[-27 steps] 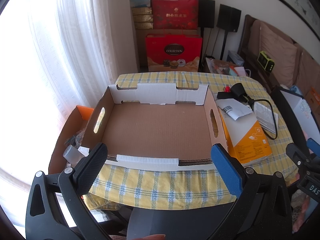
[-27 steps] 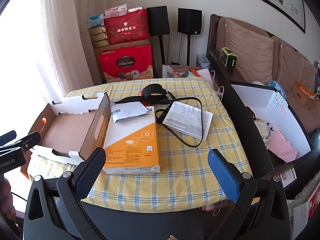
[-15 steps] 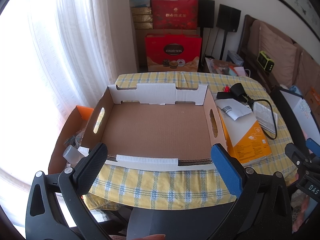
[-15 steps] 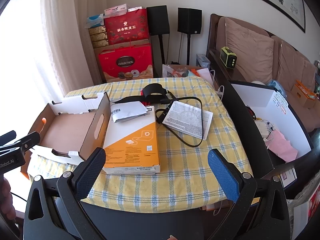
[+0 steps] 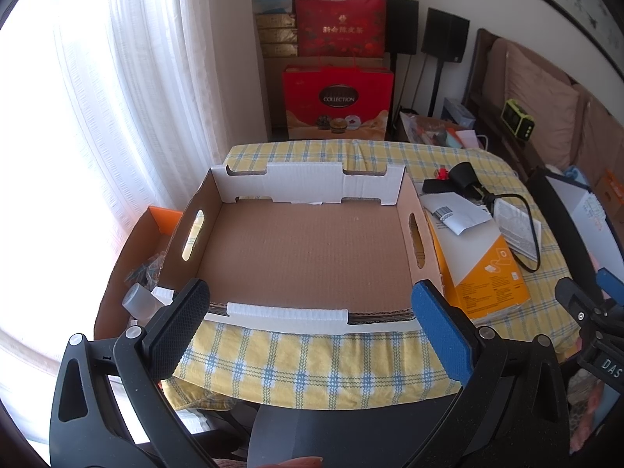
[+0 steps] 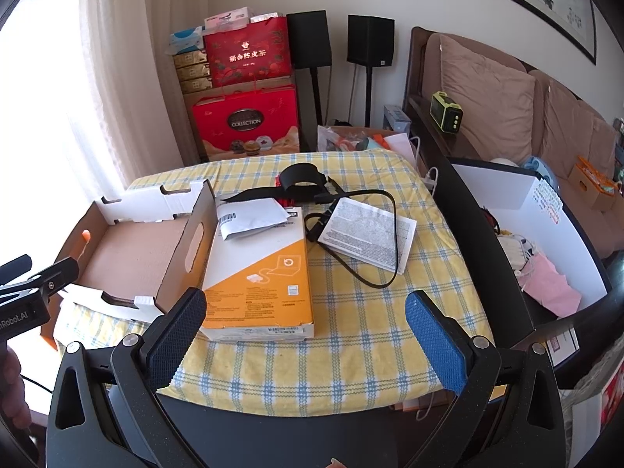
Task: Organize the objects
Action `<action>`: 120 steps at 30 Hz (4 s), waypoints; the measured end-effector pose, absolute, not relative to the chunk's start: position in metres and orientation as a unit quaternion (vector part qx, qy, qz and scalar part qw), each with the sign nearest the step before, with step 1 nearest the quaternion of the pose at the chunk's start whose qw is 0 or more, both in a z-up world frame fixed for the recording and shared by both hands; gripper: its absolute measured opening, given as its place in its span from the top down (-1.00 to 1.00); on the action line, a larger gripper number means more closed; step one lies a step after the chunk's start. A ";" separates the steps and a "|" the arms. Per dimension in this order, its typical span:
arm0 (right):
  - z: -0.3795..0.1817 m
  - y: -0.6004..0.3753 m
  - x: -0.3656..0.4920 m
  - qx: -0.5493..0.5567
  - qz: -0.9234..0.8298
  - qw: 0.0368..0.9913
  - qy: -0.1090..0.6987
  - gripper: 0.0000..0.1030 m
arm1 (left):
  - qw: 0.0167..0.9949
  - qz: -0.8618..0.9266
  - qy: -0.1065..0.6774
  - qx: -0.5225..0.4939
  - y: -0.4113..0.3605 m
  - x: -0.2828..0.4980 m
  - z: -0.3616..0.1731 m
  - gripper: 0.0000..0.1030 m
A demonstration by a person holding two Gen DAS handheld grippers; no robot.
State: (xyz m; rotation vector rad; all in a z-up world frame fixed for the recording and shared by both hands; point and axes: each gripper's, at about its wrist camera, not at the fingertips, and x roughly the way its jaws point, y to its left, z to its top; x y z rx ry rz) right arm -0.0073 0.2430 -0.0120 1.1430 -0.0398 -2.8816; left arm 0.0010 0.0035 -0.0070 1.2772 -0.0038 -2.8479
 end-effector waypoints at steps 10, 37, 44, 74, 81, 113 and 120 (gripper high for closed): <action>-0.019 0.242 -0.016 0.378 -0.925 0.021 -0.013 -0.99 | 0.028 -0.911 -0.003 0.412 -0.010 -0.008 -0.010 -1.00; -0.051 0.236 -0.059 0.427 -0.903 0.046 -0.017 -0.99 | 0.068 -0.891 0.048 0.447 -0.148 -0.079 -0.065 -0.97; -0.054 0.230 -0.062 0.431 -0.901 0.050 -0.016 -0.99 | 0.057 -0.875 0.045 0.478 -0.155 -0.098 -0.084 -0.06; -0.082 0.192 -0.074 0.450 -0.889 0.078 0.043 -1.00 | -0.020 -0.871 0.015 0.490 -0.142 -0.099 -0.099 0.94; -0.083 0.211 -0.078 0.465 -0.880 0.094 0.005 -1.00 | -0.023 -0.872 0.018 0.489 -0.143 -0.099 -0.099 0.94; -0.048 0.215 -0.079 0.452 -0.866 0.172 -0.126 -0.90 | -0.029 -0.877 -0.010 0.480 -0.137 -0.099 -0.098 0.94; -0.046 0.169 -0.072 0.470 -0.848 0.224 -0.106 -0.70 | -0.032 -0.876 -0.009 0.481 -0.132 -0.099 -0.098 0.93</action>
